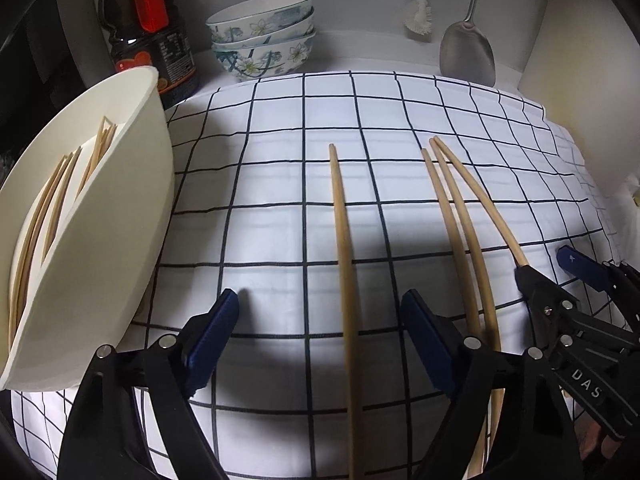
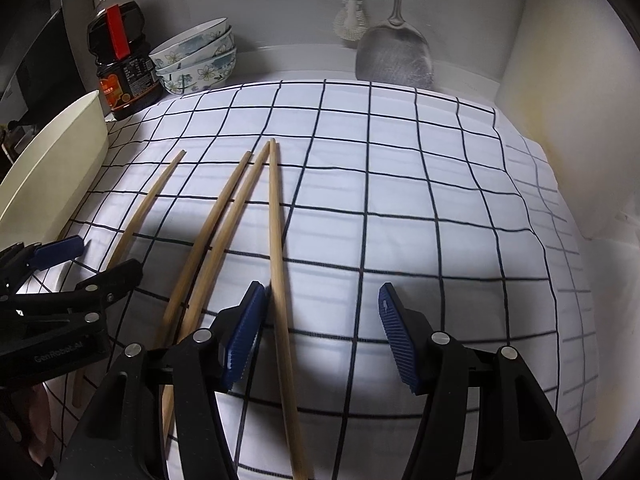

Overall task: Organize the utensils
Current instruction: 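Close the right tool on one wooden chopstick, then carry the chopstick in the right tool over the white basin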

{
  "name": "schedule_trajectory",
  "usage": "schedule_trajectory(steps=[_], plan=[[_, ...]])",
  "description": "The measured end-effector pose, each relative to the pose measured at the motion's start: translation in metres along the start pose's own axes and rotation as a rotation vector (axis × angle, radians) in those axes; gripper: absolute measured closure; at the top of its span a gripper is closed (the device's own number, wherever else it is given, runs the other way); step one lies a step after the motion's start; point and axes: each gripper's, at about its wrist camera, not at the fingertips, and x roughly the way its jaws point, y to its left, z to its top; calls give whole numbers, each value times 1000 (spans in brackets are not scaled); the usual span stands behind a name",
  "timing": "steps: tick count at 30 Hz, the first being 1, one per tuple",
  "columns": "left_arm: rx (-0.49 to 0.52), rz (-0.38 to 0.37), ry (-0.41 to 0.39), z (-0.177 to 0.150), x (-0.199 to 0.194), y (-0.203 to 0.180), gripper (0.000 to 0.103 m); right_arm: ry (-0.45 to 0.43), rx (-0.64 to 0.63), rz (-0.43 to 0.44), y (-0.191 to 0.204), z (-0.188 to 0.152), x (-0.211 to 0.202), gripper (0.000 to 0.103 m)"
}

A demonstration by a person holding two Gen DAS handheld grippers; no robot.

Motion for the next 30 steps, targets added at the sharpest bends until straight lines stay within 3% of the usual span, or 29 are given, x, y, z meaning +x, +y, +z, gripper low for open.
schedule_trajectory(steps=[3,5,7,13,22,30], plan=[[11,-12,-9,0,-1,-4,36,-6,-30,11,6,3,1,57],[28,-20,-18,-1,-4,-8,43,-7,-52,21,11,3,1,70],[49,-34,-15,-1,-6,-14,61,-2,-72,30,17,4,0,78],[90,-58,0,-1,-8,-24,95,-10,-61,17,22,2,-1,97],[100,-74,62,-3,-14,-20,96,27,100,102,4,2,-5,97],[115,-115,30,3,-50,-7,96,11,190,129,-3,-3,-33,97]])
